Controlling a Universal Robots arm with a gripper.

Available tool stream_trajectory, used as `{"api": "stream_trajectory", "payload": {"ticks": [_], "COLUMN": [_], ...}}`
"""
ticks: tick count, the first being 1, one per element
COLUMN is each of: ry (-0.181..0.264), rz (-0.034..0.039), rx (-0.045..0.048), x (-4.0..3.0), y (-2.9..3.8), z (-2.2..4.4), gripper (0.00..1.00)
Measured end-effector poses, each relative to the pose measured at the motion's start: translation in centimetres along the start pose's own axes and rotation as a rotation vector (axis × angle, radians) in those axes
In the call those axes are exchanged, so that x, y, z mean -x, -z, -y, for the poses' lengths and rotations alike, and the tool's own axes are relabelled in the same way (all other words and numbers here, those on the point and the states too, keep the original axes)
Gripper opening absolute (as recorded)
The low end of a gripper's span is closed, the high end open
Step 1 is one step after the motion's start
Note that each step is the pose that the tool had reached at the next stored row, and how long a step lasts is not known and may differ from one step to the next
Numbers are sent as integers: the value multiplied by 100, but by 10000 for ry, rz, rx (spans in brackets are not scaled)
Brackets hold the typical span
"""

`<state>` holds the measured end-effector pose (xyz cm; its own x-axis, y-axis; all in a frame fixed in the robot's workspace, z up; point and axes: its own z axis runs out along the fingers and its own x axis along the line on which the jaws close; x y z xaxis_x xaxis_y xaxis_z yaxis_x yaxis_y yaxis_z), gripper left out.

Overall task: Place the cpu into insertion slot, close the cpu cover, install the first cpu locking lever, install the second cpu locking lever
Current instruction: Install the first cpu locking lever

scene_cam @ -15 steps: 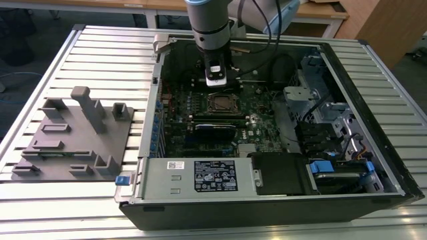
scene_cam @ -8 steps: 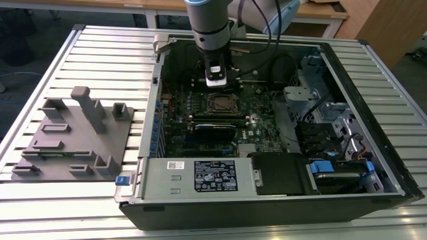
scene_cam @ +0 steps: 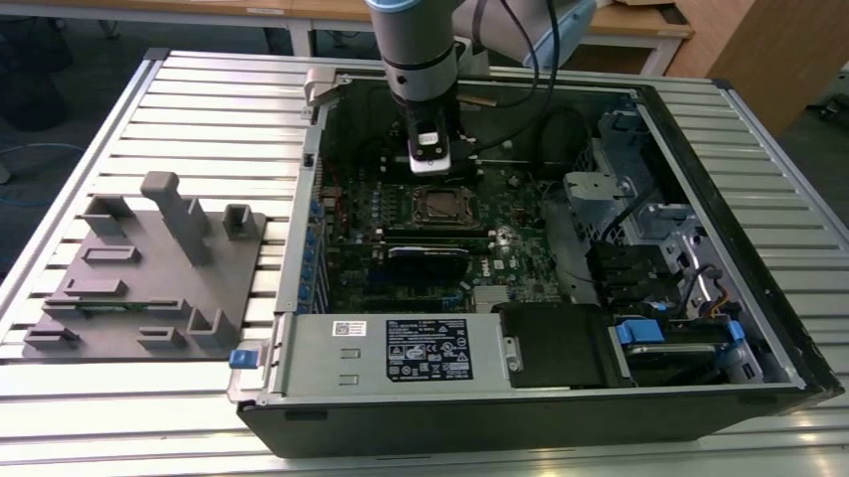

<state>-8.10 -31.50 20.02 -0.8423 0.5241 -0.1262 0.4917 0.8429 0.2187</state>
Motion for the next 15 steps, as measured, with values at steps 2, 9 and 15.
{"api": "stream_trajectory", "payload": {"ticks": [2, 9, 15], "ry": [0, 0, 0], "rz": [0, 0, 0], "rx": [-1, 0, -1], "x": [0, 10, 10], "y": [1, 75, 75], "z": [0, -17, -17], "gripper": [10, 10, 10]}}
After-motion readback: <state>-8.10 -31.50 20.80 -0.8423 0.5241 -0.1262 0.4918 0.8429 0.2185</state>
